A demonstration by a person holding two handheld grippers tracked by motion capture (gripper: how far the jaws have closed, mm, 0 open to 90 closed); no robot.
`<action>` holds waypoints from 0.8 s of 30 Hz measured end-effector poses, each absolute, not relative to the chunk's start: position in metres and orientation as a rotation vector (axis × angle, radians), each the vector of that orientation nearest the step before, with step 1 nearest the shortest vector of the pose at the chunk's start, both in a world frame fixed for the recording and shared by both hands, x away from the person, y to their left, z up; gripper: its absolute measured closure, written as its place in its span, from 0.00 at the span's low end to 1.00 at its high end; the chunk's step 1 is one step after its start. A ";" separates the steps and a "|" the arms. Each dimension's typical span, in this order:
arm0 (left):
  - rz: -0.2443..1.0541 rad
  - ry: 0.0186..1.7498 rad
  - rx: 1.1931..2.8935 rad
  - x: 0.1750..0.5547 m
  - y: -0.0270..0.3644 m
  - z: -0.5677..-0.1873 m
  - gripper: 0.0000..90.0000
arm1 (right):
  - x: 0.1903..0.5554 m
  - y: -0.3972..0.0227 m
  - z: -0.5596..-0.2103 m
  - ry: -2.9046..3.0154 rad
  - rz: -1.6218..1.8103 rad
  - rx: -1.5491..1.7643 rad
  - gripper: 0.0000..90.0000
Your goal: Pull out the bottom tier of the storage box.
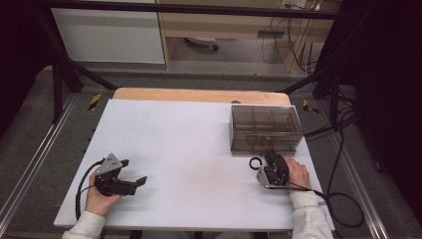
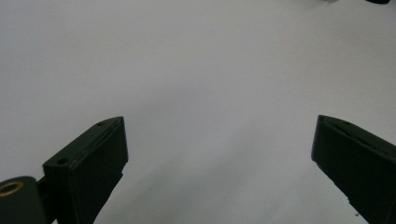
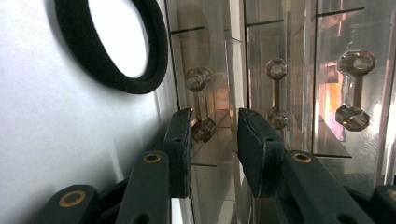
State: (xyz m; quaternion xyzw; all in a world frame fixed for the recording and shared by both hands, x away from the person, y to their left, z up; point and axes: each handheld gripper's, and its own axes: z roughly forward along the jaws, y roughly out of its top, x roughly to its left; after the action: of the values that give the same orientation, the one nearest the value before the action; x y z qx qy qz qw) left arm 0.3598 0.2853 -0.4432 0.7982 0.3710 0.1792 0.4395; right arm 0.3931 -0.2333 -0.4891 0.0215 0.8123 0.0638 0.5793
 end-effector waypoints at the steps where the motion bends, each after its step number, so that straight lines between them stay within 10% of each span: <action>1: 0.445 0.922 1.983 0.360 0.285 -0.443 0.04 | 0.393 -0.233 -0.489 1.901 0.147 0.050 0.74; 24: 0.446 0.921 1.982 0.360 0.285 -0.443 0.04 | 0.392 -0.234 -0.487 1.913 0.138 0.030 0.75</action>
State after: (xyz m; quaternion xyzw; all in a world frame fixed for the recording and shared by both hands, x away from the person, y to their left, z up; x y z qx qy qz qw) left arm 0.3597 0.2855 -0.4430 0.7978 0.3710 0.1795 0.4400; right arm 0.3915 -0.2338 -0.4875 0.0129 0.8165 0.0587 0.5741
